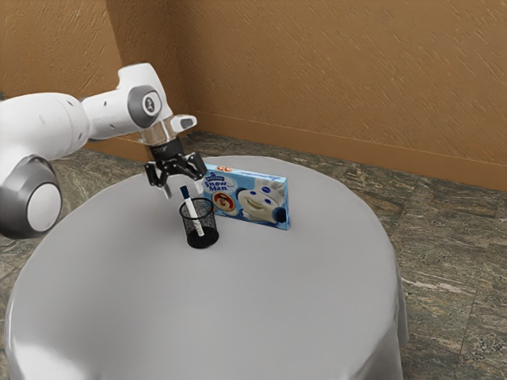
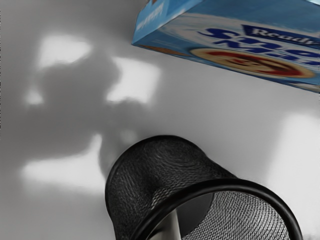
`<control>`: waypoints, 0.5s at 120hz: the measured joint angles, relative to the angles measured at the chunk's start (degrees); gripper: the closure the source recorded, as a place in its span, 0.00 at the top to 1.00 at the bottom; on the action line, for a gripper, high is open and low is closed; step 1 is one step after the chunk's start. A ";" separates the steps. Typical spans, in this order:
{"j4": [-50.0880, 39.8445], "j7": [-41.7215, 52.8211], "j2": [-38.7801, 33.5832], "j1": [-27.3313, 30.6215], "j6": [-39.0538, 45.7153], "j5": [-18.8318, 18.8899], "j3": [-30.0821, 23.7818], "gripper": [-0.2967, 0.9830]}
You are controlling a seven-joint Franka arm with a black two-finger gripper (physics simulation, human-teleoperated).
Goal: Take the marker out of the pen holder and place it to the left of the pen holder.
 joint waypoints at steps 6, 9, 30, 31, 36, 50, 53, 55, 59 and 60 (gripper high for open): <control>0.00 0.15 0.01 -0.01 0.74 -0.04 0.00 0.77; 0.00 0.22 0.01 -0.02 1.05 -0.05 0.00 0.77; -0.10 0.58 0.02 -0.03 2.41 -0.44 -0.39 0.51; -0.11 0.58 0.02 -0.03 2.44 -0.49 -0.38 0.50; -0.15 0.62 0.02 -0.02 2.61 -0.70 -0.37 0.43; -0.20 0.78 -0.04 -0.02 2.93 -0.90 -0.29 0.31; -0.23 0.82 -0.05 -0.02 2.97 -0.92 -0.27 0.29; -0.24 0.84 -0.06 -0.02 3.00 -0.93 -0.25 0.28; -0.25 0.88 -0.06 -0.02 3.05 -0.95 -0.22 0.26; -0.27 0.89 -0.06 -0.02 3.06 -0.96 -0.21 0.25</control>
